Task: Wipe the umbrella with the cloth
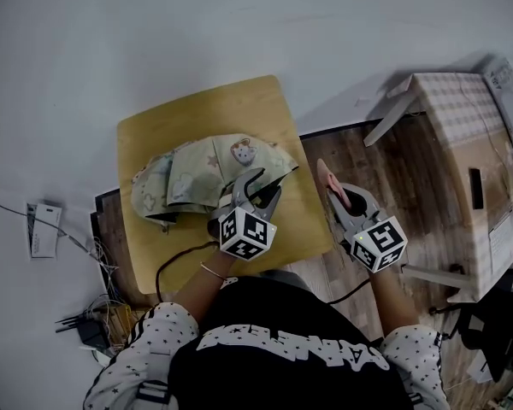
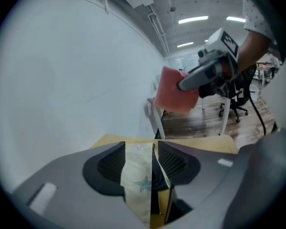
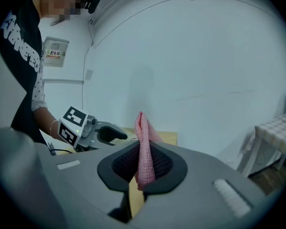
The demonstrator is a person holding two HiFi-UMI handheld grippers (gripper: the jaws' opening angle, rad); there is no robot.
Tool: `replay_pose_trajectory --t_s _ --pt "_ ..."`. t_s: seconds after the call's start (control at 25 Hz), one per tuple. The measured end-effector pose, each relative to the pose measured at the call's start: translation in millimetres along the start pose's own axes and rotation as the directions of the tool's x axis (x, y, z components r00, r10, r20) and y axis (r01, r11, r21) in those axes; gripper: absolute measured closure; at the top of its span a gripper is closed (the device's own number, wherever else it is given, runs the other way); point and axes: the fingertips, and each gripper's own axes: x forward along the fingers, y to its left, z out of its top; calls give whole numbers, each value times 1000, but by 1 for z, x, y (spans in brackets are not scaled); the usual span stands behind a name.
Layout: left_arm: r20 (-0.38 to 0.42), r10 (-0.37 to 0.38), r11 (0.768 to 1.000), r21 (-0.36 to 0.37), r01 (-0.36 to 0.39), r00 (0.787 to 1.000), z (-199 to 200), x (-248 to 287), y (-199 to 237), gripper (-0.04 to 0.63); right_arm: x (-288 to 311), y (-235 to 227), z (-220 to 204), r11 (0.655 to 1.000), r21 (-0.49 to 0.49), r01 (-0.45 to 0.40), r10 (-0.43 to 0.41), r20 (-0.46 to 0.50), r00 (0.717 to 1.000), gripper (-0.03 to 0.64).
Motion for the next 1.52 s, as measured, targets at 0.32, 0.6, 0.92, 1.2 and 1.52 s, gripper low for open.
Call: replay_pose_trajectory --t_s 0.32,0.6,0.92,1.2,1.52 --pt "-116 11 998 65 -3 993 -25 50 -10 350 -37 -18 -9 995 45 86 -86 -10 996 584" --pt "-184 17 999 33 -11 983 -43 67 -4 353 -54 -30 -15 984 90 152 -151 -20 988 584" --pt "-120 110 994 8 -110 987 -33 48 15 582 -44 -27 -16 987 89 131 -130 -20 991 584" --pt "-48 182 977 -103 -186 982 -28 1 36 591 -15 -18 -8 994 87 73 -72 -9 997 584" --pt "-24 250 917 -316 -245 968 -48 -57 64 591 34 7 2 997 69 -43 44 -4 999 584"
